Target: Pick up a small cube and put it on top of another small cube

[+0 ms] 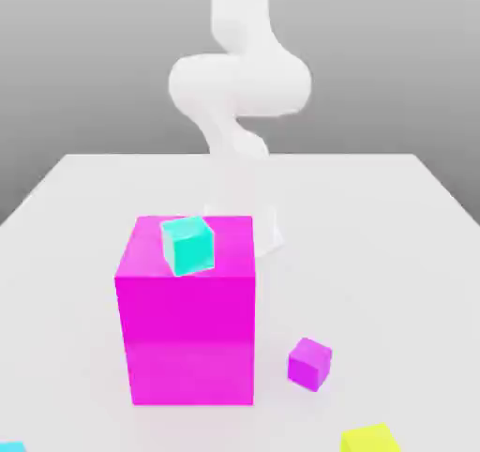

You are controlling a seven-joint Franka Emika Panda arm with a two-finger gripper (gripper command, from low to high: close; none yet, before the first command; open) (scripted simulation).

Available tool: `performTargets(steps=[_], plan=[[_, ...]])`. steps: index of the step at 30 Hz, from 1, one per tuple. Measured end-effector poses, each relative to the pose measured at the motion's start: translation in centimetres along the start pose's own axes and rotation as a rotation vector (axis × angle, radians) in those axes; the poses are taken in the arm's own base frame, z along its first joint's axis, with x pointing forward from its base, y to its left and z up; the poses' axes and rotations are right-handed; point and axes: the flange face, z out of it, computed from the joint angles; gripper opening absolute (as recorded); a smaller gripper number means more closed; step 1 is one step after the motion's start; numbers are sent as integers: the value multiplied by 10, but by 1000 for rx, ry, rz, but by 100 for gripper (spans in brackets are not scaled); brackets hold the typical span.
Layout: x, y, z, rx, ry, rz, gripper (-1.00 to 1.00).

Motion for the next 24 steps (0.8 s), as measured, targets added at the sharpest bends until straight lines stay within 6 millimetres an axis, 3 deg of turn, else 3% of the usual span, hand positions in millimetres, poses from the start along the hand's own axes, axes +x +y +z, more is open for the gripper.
performTargets(steps=[6,12,16,20,24], plan=[[31,12,96,-165,-13,203,0],[56,47,191,-315,-24,407,0],[69,83,252,-409,-31,548,0],[81,132,310,-503,-33,702,0],[79,178,367,-587,-45,842,0]])
